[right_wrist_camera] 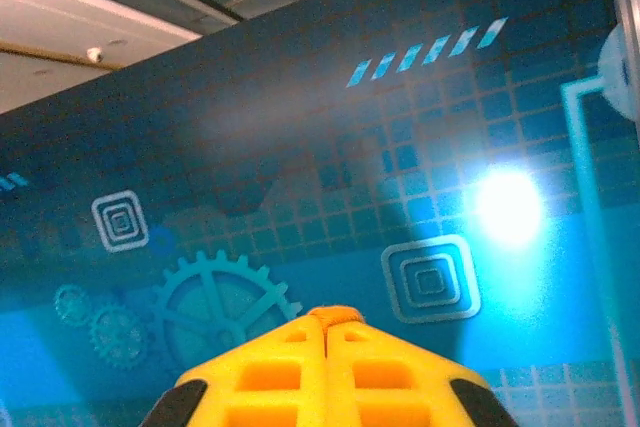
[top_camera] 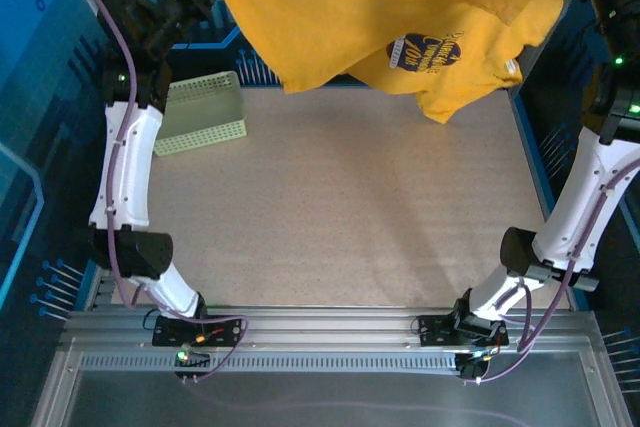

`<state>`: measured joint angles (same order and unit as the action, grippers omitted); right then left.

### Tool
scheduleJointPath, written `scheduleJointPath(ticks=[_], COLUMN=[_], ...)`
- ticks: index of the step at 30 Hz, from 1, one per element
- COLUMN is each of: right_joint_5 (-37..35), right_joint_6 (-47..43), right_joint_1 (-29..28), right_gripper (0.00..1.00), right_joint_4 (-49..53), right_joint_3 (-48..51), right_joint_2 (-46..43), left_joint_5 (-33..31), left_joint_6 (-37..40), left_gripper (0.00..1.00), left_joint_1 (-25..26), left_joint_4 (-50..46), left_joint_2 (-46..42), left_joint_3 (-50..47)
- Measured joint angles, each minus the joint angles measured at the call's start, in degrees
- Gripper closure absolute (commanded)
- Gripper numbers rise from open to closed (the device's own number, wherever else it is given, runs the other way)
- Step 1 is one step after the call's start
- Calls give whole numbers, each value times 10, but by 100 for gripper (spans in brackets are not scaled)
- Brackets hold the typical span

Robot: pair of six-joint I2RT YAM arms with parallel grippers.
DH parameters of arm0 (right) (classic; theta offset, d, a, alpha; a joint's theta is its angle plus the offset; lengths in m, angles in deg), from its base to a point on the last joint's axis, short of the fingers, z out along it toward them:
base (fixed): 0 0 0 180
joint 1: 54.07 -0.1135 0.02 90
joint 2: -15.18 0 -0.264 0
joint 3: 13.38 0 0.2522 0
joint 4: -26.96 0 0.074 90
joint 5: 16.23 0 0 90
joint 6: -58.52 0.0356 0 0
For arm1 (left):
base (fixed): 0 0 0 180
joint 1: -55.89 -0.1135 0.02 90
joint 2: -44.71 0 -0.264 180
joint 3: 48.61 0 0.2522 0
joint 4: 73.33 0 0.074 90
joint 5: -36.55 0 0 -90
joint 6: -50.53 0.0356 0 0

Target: Fold the inside-out t-shirt

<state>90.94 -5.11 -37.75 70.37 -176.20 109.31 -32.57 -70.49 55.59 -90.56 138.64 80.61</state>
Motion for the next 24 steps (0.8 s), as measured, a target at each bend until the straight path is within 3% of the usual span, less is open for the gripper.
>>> scheduleJointPath(ticks=[2,8,12,17,24], right_joint_5=[19,32,22,-9,-40], right_joint_6=[-9,-33,-26,-16,-18], right_joint_1=[-2,-34,-40,-40,-37], right_gripper=[100,100,100,100,100], right_joint_4=[-9,-26,17,102,233], right_joint_3=[81,460,665,807,942], right_joint_2=[-39,-213,-326,-443,-512], left_joint_5=[11,42,49,38,-38], left_joint_6=[5,12,11,-5,-51], left_gripper=[100,100,100,100,100], left_joint_1=[0,0,7,38,42], left_joint_4=[24,80,85,58,-132], left_joint_2=[-39,-156,-260,-428,-652], left_joint_3=[-79,-332,-504,-699,-874])
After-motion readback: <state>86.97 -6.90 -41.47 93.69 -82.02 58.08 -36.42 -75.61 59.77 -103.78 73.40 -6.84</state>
